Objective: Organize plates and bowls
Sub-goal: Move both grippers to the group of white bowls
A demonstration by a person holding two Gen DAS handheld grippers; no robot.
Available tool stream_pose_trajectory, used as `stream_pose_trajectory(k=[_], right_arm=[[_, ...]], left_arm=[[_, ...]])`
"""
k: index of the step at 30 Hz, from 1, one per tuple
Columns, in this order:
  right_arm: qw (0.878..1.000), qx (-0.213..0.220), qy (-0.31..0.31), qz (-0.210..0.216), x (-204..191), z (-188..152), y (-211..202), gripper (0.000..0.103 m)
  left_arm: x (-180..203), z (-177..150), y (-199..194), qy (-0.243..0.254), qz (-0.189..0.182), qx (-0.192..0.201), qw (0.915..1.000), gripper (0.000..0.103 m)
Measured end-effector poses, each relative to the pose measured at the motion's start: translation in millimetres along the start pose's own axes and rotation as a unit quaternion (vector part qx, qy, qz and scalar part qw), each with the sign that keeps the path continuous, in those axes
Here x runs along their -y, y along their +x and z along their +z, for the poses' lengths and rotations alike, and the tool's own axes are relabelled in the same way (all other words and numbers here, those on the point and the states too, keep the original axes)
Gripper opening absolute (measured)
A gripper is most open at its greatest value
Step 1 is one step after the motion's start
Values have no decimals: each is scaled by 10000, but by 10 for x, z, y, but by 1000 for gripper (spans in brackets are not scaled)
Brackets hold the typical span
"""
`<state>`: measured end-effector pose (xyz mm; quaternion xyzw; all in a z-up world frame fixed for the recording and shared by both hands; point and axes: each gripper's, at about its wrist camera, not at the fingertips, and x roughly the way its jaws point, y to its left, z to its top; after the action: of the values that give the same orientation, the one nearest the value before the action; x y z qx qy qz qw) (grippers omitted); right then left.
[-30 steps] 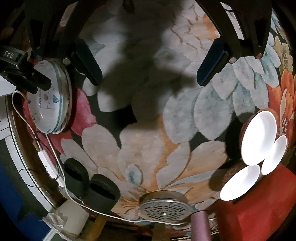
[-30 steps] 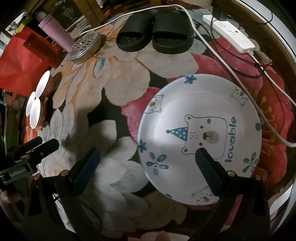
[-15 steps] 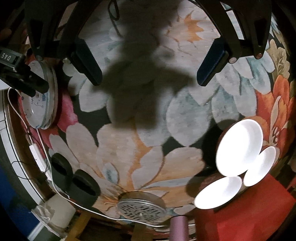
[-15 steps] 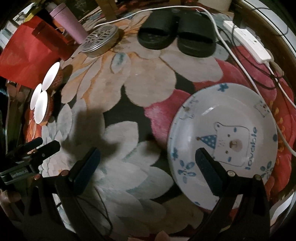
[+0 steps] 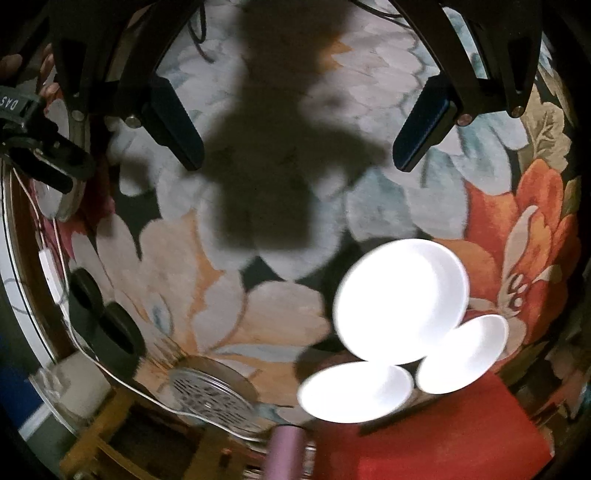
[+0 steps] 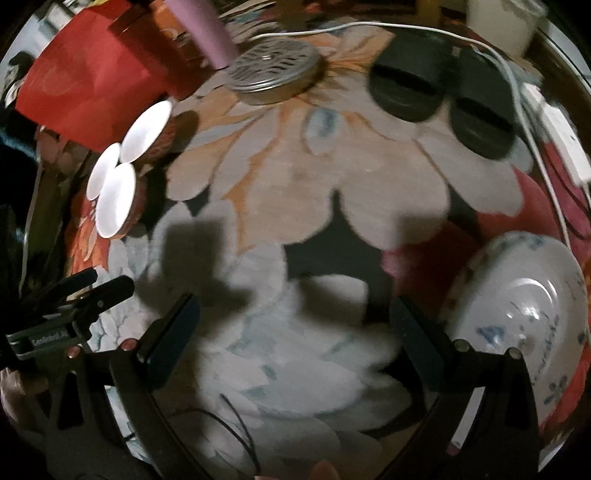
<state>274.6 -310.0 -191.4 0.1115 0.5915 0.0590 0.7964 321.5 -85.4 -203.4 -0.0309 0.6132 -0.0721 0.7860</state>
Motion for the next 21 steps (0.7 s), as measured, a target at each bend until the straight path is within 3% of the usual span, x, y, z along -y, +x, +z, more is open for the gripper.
stream_pose_trajectory(k=[6, 12, 18, 21], right_arm=[[9985, -169, -450, 252, -358, 157, 230, 103], [9934, -475, -608, 850, -716, 321, 496, 103], [9920, -264, -798, 940, -1079, 575, 610, 102], [9915, -177, -713, 1073, -1225, 707, 678, 91]], left_arm=[[-438, 80, 13, -526, 9, 50, 9986, 102], [-863, 175, 5, -819, 90, 248, 9963, 102], [-1167, 335, -2, -934, 153, 532, 9941, 102], [-1276, 427, 34, -953, 185, 622, 9933, 101]])
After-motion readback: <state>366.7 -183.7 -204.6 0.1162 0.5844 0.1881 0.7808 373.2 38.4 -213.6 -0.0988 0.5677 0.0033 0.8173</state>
